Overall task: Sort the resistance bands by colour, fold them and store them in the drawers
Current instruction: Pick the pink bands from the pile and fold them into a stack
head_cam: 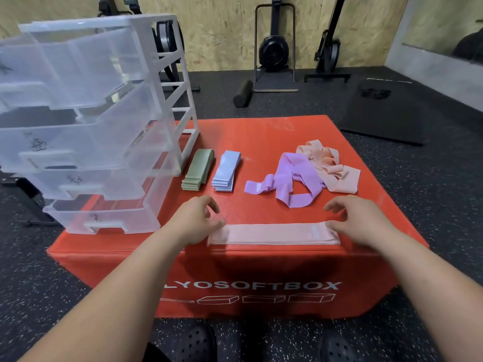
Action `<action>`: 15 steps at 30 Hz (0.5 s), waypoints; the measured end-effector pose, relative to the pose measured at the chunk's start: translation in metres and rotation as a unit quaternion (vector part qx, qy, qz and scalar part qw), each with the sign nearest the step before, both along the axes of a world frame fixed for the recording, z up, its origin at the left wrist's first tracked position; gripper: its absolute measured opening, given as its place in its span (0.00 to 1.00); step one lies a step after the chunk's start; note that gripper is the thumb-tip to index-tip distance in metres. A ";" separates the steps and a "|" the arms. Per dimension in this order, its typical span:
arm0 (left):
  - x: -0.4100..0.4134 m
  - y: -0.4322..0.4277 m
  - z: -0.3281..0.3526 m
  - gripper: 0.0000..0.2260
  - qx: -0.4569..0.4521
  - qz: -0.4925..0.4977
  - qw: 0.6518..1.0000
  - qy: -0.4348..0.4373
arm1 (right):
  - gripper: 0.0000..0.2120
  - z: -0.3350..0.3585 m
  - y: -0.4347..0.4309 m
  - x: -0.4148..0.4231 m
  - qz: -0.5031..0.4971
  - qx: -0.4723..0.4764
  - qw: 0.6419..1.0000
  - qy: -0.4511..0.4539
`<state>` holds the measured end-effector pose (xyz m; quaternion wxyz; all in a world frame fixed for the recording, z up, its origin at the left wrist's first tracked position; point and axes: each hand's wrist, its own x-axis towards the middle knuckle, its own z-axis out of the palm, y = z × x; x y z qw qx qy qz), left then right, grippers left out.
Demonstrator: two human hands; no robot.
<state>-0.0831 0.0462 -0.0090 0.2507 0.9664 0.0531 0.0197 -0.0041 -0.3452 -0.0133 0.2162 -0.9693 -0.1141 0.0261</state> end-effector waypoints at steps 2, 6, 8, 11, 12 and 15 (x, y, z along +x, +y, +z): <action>0.000 0.006 -0.002 0.16 0.014 -0.059 0.998 0.012 | 0.21 0.002 -0.003 0.000 0.062 -0.012 0.998 0.013; -0.003 0.008 -0.005 0.30 0.059 -0.144 0.987 0.042 | 0.33 0.001 -0.007 -0.002 0.153 -0.073 0.985 0.044; -0.004 0.006 -0.004 0.31 0.072 -0.153 0.985 0.043 | 0.32 0.001 -0.008 0.000 0.159 -0.083 0.983 0.038; -0.005 0.004 -0.002 0.30 0.059 -0.152 0.986 0.039 | 0.30 0.004 -0.008 0.001 0.159 -0.079 0.984 0.034; -0.005 0.004 -0.002 0.29 0.059 -0.154 0.986 0.038 | 0.29 0.004 -0.009 0.001 0.160 -0.079 0.983 0.033; -0.006 0.003 -0.001 0.29 0.060 -0.156 0.985 0.036 | 0.28 0.006 -0.011 0.002 0.159 -0.077 0.984 0.036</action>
